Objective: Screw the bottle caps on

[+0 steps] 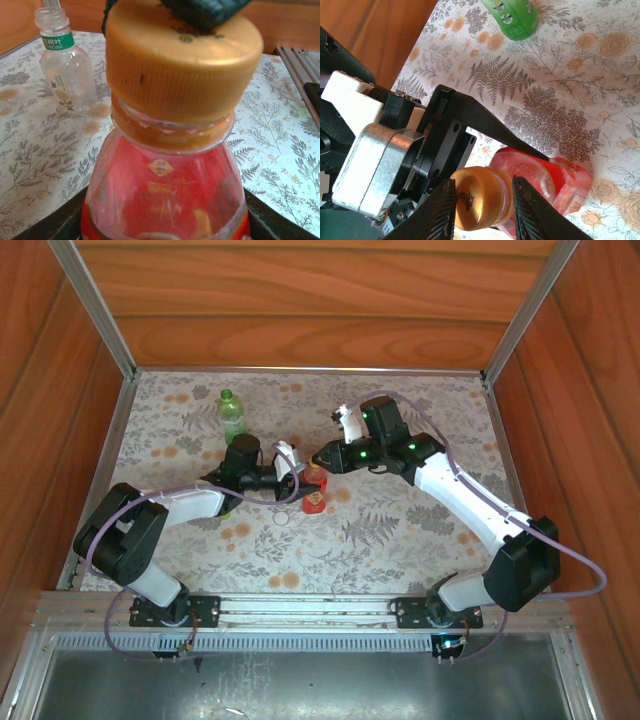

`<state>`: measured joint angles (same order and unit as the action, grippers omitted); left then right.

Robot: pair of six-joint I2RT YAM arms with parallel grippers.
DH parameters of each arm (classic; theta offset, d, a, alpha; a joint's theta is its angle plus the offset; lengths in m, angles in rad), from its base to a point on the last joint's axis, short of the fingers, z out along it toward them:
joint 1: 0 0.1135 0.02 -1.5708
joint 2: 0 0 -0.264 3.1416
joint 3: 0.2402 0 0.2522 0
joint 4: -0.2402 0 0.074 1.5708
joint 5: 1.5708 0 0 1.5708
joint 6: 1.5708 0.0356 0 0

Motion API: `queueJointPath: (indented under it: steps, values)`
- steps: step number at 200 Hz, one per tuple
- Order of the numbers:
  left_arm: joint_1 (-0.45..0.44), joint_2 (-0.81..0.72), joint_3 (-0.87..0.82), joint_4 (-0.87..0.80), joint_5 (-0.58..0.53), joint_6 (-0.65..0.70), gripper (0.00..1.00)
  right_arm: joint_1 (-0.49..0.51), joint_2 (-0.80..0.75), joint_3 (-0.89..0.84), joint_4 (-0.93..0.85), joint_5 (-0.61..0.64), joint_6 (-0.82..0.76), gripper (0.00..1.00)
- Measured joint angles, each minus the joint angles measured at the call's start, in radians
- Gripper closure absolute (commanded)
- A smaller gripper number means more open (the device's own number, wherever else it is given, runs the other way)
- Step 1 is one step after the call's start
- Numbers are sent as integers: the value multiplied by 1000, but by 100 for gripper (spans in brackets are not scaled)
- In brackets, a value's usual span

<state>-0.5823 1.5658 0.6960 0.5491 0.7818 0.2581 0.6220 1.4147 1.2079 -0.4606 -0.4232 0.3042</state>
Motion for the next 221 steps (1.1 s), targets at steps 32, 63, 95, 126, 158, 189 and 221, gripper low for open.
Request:
queueJointPath:
  steps: [32,63,95,126,158,189,221]
  values:
    - [0,0,0,0,1,2,43,0,0,7,-5,8,4,59]
    - [0,0,0,0,2,6,43,0,0,20,-4,13,5,58]
    - [0,1,0,2,3,8,43,0,0,22,-5,24,6,69]
    - [0,1,0,2,5,8,43,0,2,22,-11,29,3,76]
    - [0,2,0,2,6,7,43,0,10,22,-6,28,0,81]
    - [0,2,0,2,6,7,43,0,10,22,-7,23,-9,82]
    - [0,2,0,2,8,8,43,0,10,22,-12,14,-32,77]
